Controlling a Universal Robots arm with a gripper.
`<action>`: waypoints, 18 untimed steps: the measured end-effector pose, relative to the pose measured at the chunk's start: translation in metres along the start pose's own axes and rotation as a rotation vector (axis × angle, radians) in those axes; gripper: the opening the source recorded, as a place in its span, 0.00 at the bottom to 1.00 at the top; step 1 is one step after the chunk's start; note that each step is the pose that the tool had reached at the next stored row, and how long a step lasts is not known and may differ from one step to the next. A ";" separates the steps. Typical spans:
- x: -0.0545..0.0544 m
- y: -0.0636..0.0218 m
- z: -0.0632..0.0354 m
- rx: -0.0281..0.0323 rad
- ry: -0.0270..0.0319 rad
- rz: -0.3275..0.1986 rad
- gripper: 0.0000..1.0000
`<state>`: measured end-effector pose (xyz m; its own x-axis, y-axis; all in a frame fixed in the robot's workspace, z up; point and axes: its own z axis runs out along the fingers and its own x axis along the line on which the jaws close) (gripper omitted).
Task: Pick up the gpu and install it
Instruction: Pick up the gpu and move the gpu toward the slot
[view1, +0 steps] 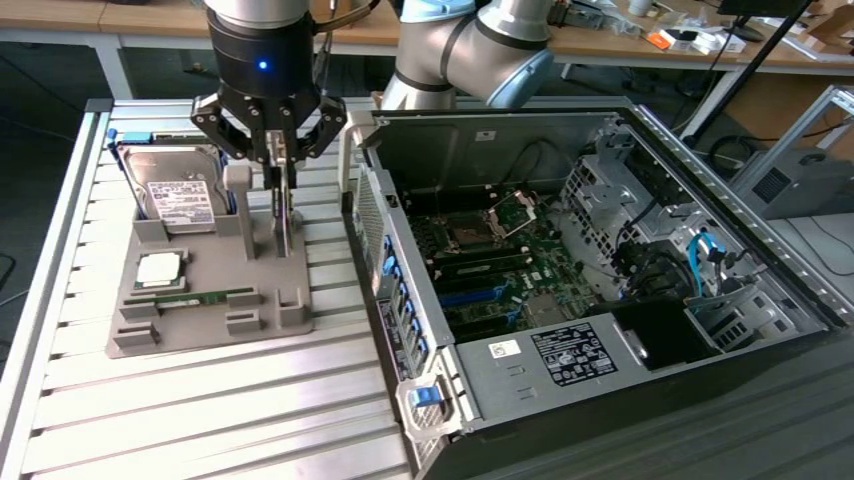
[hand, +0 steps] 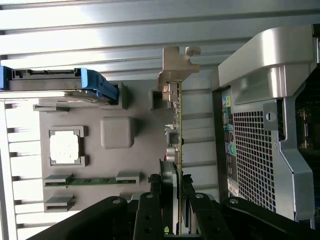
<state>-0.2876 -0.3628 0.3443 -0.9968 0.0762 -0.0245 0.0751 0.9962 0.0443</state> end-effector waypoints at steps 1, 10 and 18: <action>0.000 0.0000 -0.0001 0.0000 0.0000 0.000 0.27; 0.000 0.0002 -0.0036 0.0000 0.0000 0.000 0.27; 0.000 0.0003 -0.0056 0.0000 0.0000 0.000 0.27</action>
<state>-0.2876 -0.3628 0.3500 -0.9968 0.0762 -0.0245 0.0751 0.9962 0.0443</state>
